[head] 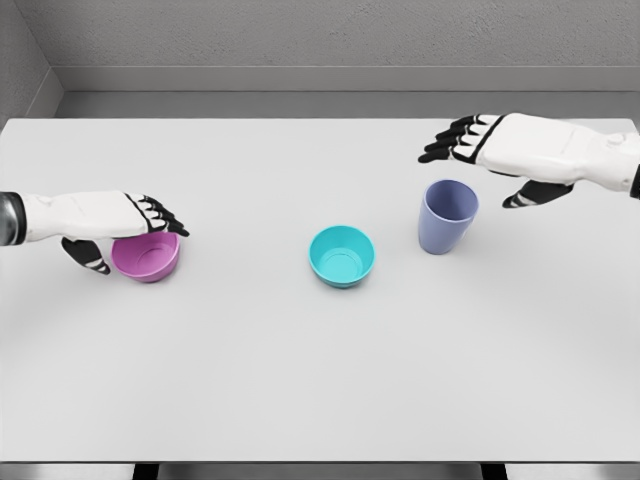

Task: Stacking bowl and cup with both arms

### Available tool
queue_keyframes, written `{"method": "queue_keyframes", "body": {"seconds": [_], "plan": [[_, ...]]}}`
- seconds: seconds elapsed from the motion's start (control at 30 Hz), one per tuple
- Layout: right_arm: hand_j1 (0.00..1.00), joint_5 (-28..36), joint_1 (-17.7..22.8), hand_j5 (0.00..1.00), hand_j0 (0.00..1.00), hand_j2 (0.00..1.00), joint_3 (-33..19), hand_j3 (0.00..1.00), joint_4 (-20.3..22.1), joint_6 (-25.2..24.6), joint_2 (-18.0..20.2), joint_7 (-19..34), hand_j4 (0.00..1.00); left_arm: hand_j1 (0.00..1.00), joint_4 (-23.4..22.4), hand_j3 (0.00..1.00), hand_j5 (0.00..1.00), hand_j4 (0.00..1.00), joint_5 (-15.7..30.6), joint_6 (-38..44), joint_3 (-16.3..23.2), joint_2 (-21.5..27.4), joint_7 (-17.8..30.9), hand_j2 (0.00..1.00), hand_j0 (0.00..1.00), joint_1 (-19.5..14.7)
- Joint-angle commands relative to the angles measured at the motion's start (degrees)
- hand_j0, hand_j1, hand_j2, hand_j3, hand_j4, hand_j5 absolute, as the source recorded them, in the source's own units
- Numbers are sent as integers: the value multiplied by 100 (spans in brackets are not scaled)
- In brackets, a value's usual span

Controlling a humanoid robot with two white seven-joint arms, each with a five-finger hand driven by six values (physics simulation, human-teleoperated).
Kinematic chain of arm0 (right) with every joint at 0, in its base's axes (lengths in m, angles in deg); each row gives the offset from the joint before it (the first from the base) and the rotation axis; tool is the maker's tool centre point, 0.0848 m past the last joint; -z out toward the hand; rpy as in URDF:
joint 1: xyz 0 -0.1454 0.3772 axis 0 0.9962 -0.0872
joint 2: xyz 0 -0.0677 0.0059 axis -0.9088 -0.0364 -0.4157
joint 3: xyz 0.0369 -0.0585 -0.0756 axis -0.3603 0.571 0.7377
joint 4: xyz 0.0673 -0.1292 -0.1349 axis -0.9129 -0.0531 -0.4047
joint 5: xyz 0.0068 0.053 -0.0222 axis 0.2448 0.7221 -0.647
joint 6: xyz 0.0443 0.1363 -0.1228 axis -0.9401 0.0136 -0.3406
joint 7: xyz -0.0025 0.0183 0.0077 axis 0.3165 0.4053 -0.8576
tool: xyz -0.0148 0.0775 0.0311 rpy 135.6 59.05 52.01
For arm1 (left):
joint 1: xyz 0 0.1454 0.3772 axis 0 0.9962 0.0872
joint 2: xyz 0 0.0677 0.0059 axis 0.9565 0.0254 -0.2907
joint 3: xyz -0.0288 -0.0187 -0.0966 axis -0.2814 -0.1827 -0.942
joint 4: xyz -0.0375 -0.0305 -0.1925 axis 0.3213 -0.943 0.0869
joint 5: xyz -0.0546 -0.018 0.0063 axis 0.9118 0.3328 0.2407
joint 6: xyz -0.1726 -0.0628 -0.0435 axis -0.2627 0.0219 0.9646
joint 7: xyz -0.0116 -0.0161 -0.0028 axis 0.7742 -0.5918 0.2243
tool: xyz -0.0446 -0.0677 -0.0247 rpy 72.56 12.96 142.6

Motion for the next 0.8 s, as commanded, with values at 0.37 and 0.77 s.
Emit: {"method": "queue_keyframes", "body": {"seconds": [0.37,0.77], "plan": [[100,-14,-149,100,100,100,350,100,-79,-42,-266,-3,100,100,-15,100,100,100,-7,14,47,-23,-2,100,100,9],[100,-6,-158,100,100,100,368,100,-466,-51,-275,-3,100,100,-112,100,100,100,-78,14,56,-181,-2,100,100,9]]}}
